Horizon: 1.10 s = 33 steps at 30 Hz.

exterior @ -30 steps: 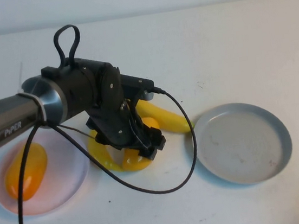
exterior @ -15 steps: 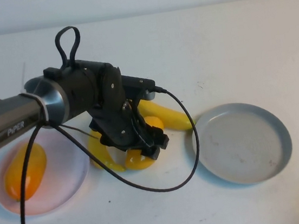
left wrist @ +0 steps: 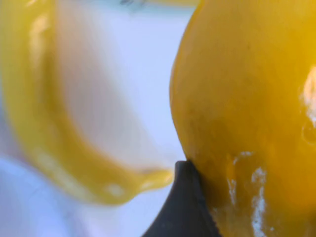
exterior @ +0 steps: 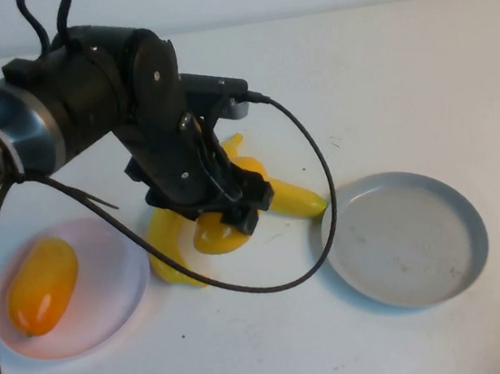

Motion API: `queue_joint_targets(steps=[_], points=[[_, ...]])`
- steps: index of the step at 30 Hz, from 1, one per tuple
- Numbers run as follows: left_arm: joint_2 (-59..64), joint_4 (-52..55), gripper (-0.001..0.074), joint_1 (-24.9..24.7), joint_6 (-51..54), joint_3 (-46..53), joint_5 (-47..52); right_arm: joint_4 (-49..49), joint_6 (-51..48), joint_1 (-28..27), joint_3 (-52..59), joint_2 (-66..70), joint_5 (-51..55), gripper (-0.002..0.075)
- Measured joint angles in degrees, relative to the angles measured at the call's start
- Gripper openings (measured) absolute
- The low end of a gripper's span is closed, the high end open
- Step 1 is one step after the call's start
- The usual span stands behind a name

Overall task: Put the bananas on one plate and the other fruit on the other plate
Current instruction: Put one type of fruit in the left plate

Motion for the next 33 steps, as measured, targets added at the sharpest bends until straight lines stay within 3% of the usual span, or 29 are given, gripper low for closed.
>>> queue_joint_targets(steps=[8, 19, 26, 33], points=[[-0.4, 10.5, 0.0498, 0.0, -3.9, 0.0, 9.1, 0.0, 0.0, 0.0, 0.0, 0.0, 0.0, -0.0017], [-5.5, 13.2, 0.0498, 0.3, -6.5, 3.4, 10.1, 0.0, 0.0, 0.0, 0.0, 0.0, 0.0, -0.0017], [-7.6, 13.8, 0.0498, 6.9, -8.0, 12.2, 9.8, 0.0, 0.0, 0.0, 0.0, 0.0, 0.0, -0.0017], [-7.4, 14.6, 0.0498, 11.8, -8.0, 18.9, 1.7, 0.0, 0.0, 0.0, 0.0, 0.0, 0.0, -0.0017]])
